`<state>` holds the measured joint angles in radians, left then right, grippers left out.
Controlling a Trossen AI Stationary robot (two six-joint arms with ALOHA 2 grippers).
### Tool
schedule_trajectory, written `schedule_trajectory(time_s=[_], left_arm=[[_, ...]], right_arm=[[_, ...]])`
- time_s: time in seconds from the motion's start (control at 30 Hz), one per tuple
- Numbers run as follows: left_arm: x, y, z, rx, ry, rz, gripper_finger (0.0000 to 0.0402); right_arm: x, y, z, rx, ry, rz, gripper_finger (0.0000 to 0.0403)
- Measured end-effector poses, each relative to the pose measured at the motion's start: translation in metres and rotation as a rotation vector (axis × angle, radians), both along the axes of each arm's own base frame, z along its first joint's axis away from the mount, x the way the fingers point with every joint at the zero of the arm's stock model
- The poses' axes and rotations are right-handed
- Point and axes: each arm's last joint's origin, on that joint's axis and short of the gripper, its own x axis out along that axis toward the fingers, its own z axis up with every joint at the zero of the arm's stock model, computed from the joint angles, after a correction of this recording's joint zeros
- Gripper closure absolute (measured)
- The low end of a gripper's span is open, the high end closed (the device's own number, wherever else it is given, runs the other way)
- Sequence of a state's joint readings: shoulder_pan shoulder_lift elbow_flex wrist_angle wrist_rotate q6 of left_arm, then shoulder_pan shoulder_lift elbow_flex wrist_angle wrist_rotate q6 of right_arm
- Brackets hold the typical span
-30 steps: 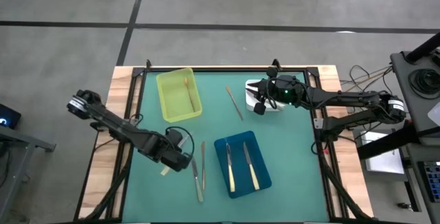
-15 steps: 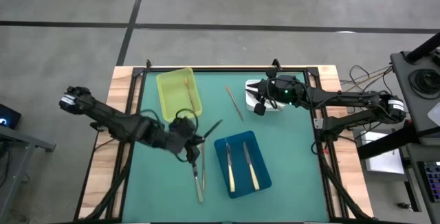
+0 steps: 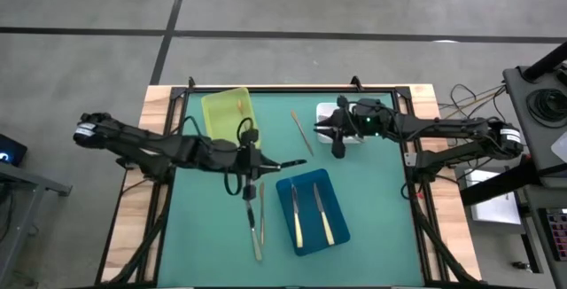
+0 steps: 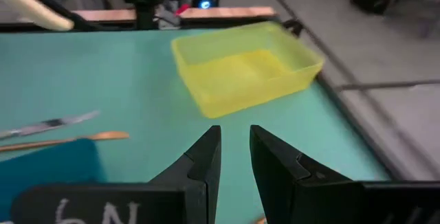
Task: Sort silverware by color (type)
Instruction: Put the yellow knife into the blue bin
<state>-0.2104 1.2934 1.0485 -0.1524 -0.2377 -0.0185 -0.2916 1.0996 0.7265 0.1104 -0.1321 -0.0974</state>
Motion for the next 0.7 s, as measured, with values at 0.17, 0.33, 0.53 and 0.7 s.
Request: schedule_trajectory(time_s=[0.17, 0.33, 0.53, 0.7], left_arm=[[0.004, 0.007, -0.004, 0.046, -0.083, -0.089, 0.0391], [0.006, 0.015, -0.015, 0.041, -0.174, -0.139, 0.0391], [0.004, 0.021, -0.031, 0.033, -0.294, -0.132, 0.0391], [0.0, 0.023, -0.039, 0.044, -0.38, -0.129, 0.0391]], right_arm=[[0.001, 0.01, -0.016, 0.06, -0.02, 0.043, 0.0335], [0.008, 0.025, -0.026, 0.047, -0.138, 0.104, 0.0335], [0.018, 0.044, -0.024, 0.041, -0.294, 0.179, 0.0335], [0.024, 0.055, -0.019, 0.033, -0.317, 0.228, 0.0335]])
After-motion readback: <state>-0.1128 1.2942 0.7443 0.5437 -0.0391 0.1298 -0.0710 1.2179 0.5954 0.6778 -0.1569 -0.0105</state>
